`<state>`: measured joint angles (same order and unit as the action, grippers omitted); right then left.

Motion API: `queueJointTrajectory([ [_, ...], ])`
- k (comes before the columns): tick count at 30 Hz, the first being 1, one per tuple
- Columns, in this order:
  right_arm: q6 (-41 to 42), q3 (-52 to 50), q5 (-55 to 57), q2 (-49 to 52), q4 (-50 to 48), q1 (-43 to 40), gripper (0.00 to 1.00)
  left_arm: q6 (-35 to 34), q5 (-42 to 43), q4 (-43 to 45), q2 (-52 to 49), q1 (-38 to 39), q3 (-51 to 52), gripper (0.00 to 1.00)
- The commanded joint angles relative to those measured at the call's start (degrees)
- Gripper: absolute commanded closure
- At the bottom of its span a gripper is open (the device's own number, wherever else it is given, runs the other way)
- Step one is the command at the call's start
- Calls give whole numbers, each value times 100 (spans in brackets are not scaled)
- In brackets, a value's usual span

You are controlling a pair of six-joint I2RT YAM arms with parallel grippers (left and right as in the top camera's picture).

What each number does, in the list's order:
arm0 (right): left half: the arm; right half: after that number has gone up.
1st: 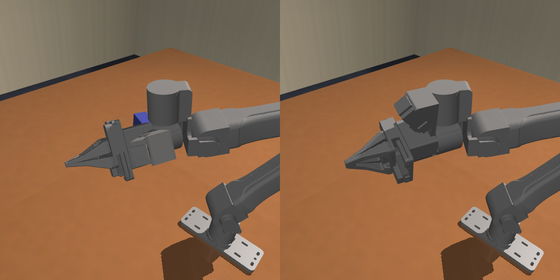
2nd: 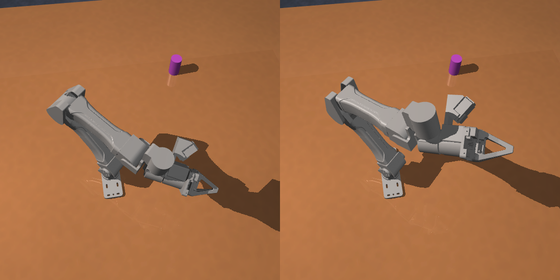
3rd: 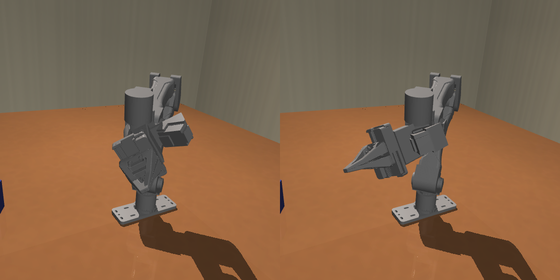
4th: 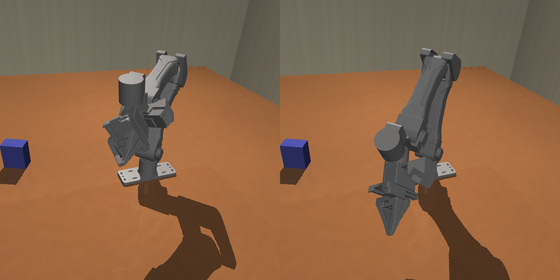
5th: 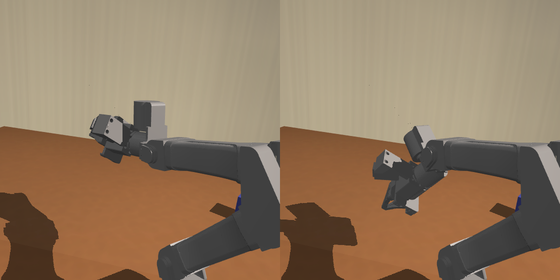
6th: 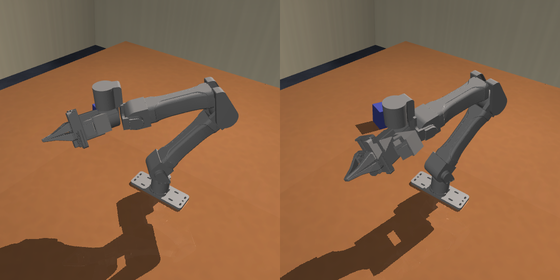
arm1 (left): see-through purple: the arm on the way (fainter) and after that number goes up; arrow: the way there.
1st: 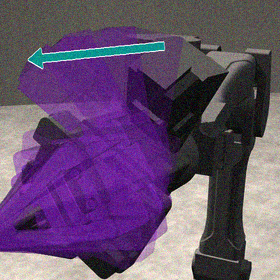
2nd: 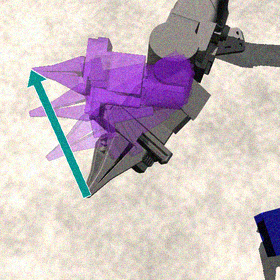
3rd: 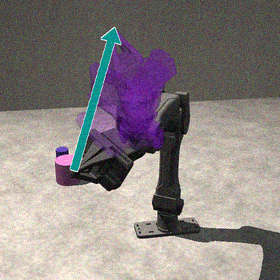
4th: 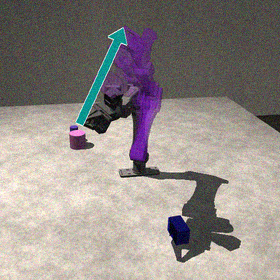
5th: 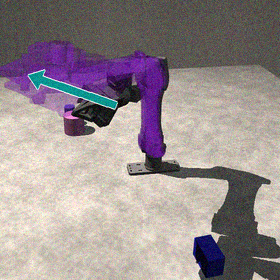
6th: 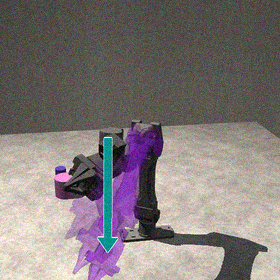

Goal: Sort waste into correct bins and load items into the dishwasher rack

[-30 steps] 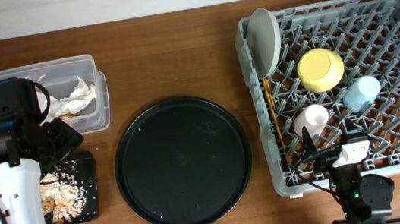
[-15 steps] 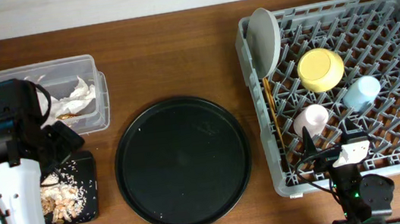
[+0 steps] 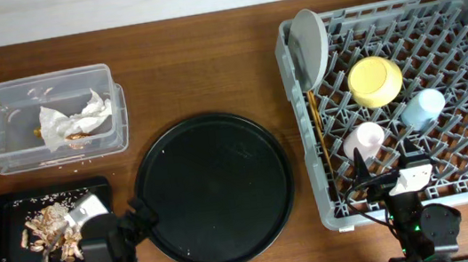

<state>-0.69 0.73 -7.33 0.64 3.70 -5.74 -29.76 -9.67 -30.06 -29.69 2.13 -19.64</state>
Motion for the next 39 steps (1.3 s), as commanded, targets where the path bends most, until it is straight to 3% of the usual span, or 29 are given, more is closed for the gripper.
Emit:
queueJointTrajectory([
  [1,-39,-42,48,-46,20,31,1,-39,-20,343,592,11,586,1],
  [8,-42,-42,48,-46,20,31,1,-37,-33,1062,1954,13,1202,1],
  [14,-42,-42,48,-46,20,31,1,-33,85,1213,2111,9,1377,1],
  [17,-39,-42,48,-46,20,31,1,1268,269,2350,2114,7,1495,1],
  [19,-39,-42,48,-46,20,31,1,1635,284,2555,2149,7,1510,1],
  [29,-42,-42,48,-46,20,31,1,2455,409,3049,2942,33,1912,1],
  [32,-42,-42,48,-46,20,31,1,2573,479,2559,2940,33,1912,1],
  [36,-42,-42,48,-46,20,31,1,2623,538,2553,2942,33,1912,1],
  [39,-39,-42,48,-46,20,31,1,3062,540,2551,2942,33,1912,1],
])
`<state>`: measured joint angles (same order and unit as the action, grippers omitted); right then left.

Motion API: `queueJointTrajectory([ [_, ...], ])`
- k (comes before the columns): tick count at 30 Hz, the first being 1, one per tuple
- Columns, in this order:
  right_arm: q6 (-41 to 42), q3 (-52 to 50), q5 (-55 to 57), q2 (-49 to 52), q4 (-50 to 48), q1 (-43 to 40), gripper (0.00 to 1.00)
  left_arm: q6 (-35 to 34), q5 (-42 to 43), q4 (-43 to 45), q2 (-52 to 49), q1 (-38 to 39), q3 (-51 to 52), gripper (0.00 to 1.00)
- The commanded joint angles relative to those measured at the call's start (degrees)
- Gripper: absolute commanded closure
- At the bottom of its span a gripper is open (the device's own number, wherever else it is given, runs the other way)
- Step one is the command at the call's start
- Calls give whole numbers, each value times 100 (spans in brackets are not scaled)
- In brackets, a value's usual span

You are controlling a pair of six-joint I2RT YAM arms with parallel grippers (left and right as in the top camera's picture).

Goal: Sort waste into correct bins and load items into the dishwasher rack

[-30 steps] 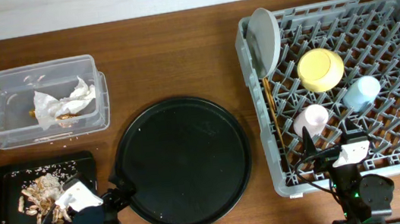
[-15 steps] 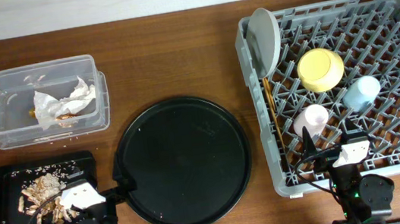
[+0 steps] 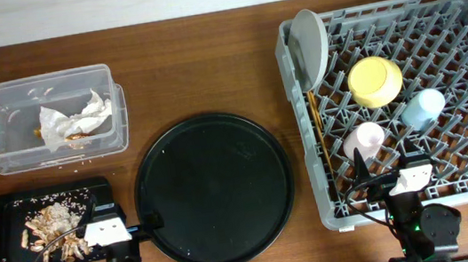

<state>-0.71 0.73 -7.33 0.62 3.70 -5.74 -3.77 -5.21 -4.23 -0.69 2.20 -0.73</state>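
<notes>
A clear plastic bin at the far left holds a crumpled white napkin [image 3: 76,119]. In front of it a black rectangular tray [image 3: 4,222] carries food scraps [image 3: 53,226]. The round black tray [image 3: 214,190] in the middle is bare. The grey dishwasher rack [image 3: 397,3] holds an upright grey plate [image 3: 308,41], a yellow bowl [image 3: 375,80], a blue cup [image 3: 422,108], a pink cup [image 3: 363,140] and chopsticks [image 3: 318,134]. My left gripper [image 3: 149,220] sits low between the two trays, shut and empty. My right gripper [image 3: 360,167] rests shut at the rack's front edge beside the pink cup.
The brown wooden table [image 3: 199,64] runs to a pale wall at the back. Both arm bases stand at the front edge, the left one by the scrap tray's right corner and the right one under the rack's front rim.
My left gripper was turned over the scrap tray's right end. It now sits lower and level, nearer the front edge. The right arm and all the items stay where they were.
</notes>
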Motion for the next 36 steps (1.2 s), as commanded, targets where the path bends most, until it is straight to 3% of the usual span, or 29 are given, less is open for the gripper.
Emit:
queueJointTrajectory([
  [1,-39,-42,48,-44,20,31,1,483,96,-33,42,26,22,1],
  [36,-37,-42,48,-44,20,31,2,470,289,-48,39,26,20,1],
])
